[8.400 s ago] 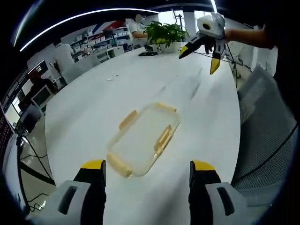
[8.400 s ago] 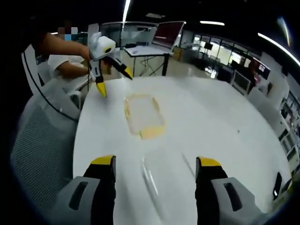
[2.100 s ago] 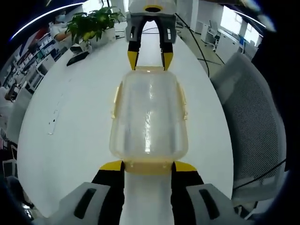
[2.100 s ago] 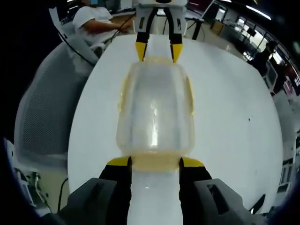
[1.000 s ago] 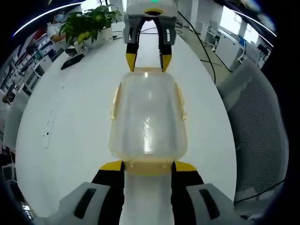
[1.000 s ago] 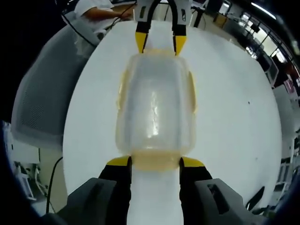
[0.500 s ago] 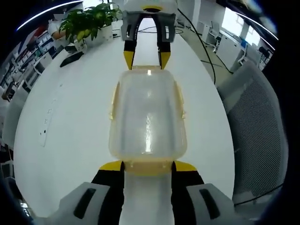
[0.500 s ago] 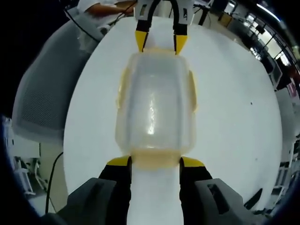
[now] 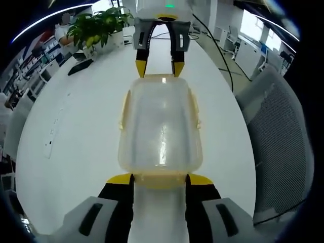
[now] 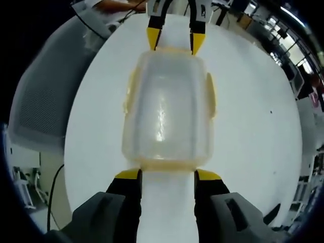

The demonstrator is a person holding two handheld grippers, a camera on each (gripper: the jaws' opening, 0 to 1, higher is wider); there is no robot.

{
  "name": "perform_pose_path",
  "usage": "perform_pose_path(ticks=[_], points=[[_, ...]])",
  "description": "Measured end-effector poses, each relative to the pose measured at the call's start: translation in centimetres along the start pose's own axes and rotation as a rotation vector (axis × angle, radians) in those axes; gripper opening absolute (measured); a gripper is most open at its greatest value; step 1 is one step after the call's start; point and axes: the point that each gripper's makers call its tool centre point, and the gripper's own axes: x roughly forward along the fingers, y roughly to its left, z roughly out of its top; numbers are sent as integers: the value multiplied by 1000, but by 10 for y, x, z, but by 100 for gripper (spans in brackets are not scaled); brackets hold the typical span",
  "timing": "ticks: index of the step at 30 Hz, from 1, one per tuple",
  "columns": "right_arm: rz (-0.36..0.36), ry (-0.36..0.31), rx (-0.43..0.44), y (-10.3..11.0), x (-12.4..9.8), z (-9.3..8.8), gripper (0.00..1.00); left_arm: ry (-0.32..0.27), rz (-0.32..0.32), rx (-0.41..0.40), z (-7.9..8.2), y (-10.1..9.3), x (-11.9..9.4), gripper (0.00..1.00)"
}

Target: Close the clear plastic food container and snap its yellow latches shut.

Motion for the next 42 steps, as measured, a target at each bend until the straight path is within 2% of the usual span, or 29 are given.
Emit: perform_pose_path(ticks=[13, 19, 24, 31, 39, 42], points=[[-57, -26, 74, 0, -13, 0, 37, -44, 33, -42, 1, -1, -9, 39], [-83, -61, 182, 1, -21, 3, 37, -58, 60, -87, 1, 2, -18, 40], [-121, -120, 296, -3, -30, 8, 35, -83, 102, -167, 4, 5, -24, 41], [-154, -192, 415, -3, -34, 16, 33, -105, 141, -235, 6, 6, -26, 40], [-214, -256, 577, -5, -30, 16, 32, -147, 164, -361, 7, 0, -24, 39], [-225, -274, 629, -3, -29, 14, 32, -174, 175, -438, 7, -1, -21, 38]])
